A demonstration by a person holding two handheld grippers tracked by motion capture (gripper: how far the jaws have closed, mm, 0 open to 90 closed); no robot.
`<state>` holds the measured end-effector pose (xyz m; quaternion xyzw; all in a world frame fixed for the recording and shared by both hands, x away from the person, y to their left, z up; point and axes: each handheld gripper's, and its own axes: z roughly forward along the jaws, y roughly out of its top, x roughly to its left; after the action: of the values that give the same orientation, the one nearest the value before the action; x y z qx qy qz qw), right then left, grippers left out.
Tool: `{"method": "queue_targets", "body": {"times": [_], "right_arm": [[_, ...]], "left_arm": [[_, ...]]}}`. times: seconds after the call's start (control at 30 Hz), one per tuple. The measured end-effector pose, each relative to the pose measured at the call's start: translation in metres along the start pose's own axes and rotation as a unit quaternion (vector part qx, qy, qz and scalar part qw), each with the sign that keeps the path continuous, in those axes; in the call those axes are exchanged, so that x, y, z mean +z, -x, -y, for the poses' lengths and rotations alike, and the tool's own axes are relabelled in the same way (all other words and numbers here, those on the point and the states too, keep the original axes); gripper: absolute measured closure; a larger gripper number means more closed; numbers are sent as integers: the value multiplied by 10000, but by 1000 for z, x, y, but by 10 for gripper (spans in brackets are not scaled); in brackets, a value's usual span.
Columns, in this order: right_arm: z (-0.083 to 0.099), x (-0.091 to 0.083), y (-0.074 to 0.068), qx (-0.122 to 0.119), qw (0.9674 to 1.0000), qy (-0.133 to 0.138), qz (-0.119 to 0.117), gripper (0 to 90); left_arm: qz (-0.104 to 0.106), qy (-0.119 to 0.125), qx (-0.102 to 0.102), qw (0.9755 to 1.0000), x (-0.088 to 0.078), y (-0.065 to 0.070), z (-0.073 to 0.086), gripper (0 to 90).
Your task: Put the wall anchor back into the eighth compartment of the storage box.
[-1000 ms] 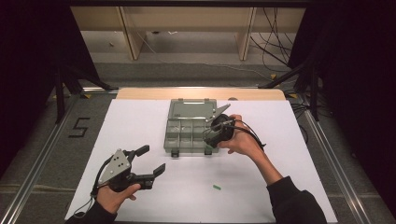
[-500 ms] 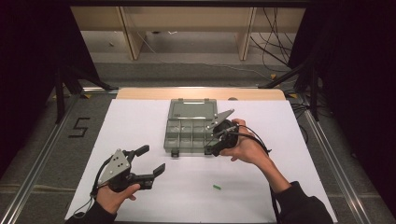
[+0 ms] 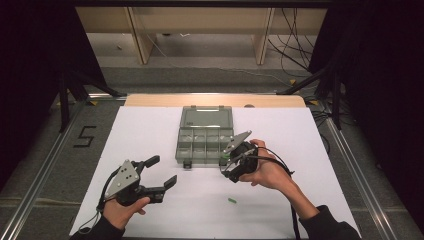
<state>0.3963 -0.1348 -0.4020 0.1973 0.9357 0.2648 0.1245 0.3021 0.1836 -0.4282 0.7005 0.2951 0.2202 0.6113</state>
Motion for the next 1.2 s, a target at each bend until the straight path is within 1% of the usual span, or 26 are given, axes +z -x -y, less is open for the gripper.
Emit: {"method": "queue_targets", "body": {"times": [0.07,0.1,0.13,0.23,0.3,0.33,0.37,0.4,0.53,0.6,0.63,0.67,0.73,0.77,0.8,0.83,0.9,1.0,1.03,1.07,1.1,1.17,1.2], "right_arm": [[1,-1,-2,-23,10000,-32,-46,263],[2,0,-4,-43,10000,-21,-8,263],[3,-1,-6,-37,9999,-86,-88,263],[7,0,-10,-56,9998,-151,-104,266],[10,1,-14,-85,9996,-218,-187,282],[11,2,-16,-136,9993,-251,-227,289],[13,3,-17,-121,9993,-272,-239,289],[14,4,-19,-171,9990,-295,-279,292],[18,8,-27,-219,9979,-438,-415,307],[20,9,-30,-240,9975,-485,-454,313],[21,10,-31,-278,9972,-496,-488,317],[22,11,-32,-258,9970,-536,-499,329],[24,12,-34,-287,9960,-622,-574,354],[25,13,-35,-288,9959,-632,-576,359],[26,13,-36,-305,9955,-664,-601,371],[28,15,-37,-355,9948,-700,-648,379],[30,16,-39,-329,9939,-774,-710,391],[32,19,-42,-394,9922,-865,-806,410],[33,20,-43,-406,9923,-860,-798,416],[33,20,-44,-398,9918,-888,-834,426],[33,20,-44,-436,9905,-969,-872,433],[34,22,-45,-444,9908,-930,-872,451],[34,22,-46,-471,9902,-966,-890,466]], "left_arm": [[-1,0,2,10000,0,0,0,163],[-2,-2,3,10000,0,0,0,163],[-2,-1,7,10000,0,0,0,163],[0,-2,8,10000,0,0,0,163],[0,-3,10,10000,0,0,0,163],[-5,-3,-6,10000,0,0,0,163],[-6,-4,-3,10000,0,0,0,163],[-5,-2,-3,10000,0,0,0,163],[22,-6,45,10000,0,0,0,163],[21,-4,39,10000,0,0,0,163],[-4,-6,1,10000,0,0,0,163],[-6,-4,-1,10000,0,0,0,163],[-7,-6,-2,10000,0,0,0,162],[20,-7,40,10000,1,0,0,163],[-1,-7,4,10000,0,1,0,162],[1,-9,13,10000,0,0,0,163],[0,-9,12,10000,1,0,0,163],[-1,-6,11,10000,1,0,0,163],[-1,-7,11,10000,0,0,0,163],[0,-7,13,10000,0,0,0,163],[0,-7,13,10000,0,0,0,162],[1,-7,12,10000,1,0,0,163],[1,-8,18,10000,1,0,0,163]]}}
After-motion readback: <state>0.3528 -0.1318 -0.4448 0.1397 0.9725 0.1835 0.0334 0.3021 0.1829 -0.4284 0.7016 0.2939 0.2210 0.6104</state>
